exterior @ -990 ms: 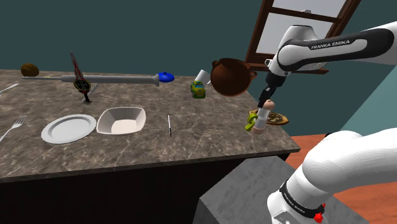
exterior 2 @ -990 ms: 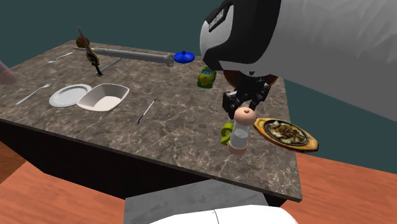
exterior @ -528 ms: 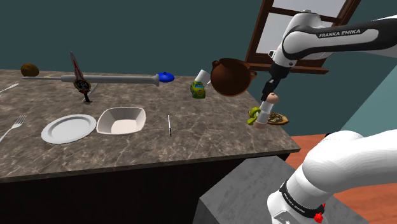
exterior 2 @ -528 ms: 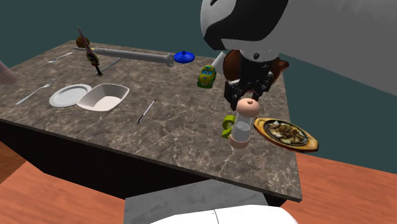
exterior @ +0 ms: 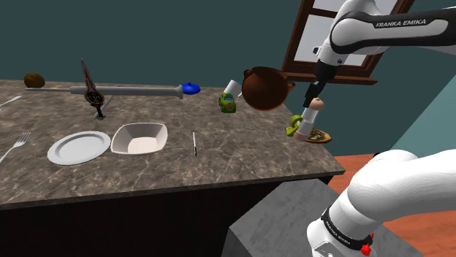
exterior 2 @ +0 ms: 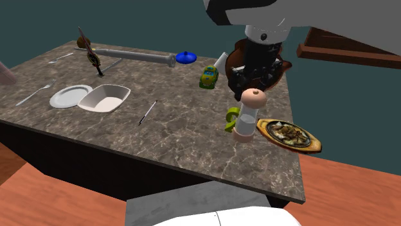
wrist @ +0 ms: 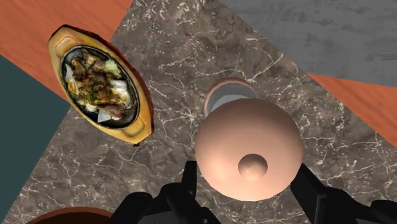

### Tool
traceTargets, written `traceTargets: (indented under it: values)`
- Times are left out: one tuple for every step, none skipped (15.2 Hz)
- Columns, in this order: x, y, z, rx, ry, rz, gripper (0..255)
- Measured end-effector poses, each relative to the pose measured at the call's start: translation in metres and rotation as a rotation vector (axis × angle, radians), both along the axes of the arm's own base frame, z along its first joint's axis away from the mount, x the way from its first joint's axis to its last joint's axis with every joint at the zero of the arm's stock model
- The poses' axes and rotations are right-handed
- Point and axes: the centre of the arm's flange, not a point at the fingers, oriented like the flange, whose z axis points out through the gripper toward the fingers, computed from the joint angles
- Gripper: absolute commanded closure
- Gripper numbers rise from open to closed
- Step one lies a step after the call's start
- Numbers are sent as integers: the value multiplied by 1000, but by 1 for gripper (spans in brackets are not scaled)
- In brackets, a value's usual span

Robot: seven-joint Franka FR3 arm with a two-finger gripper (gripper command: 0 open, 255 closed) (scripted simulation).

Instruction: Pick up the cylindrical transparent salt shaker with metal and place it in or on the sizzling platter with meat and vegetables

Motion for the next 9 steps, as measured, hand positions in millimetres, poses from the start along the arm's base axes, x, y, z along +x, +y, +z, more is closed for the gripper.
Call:
traceTargets:
  values:
    - [1,-6,3,0,0,0,255]
    - [2,-15,7,0,0,0,255]
    - [2,-26,10,1,0,-1,255]
    - [5,-37,14,1,0,-1,255]
    - [9,-50,18,1,0,-1,255]
    - [10,-63,23,1,0,-1,255]
    - [13,-75,25,1,0,-1,255]
    - [16,-88,28,1,0,-1,255]
    - [18,-97,31,2,0,-1,255]
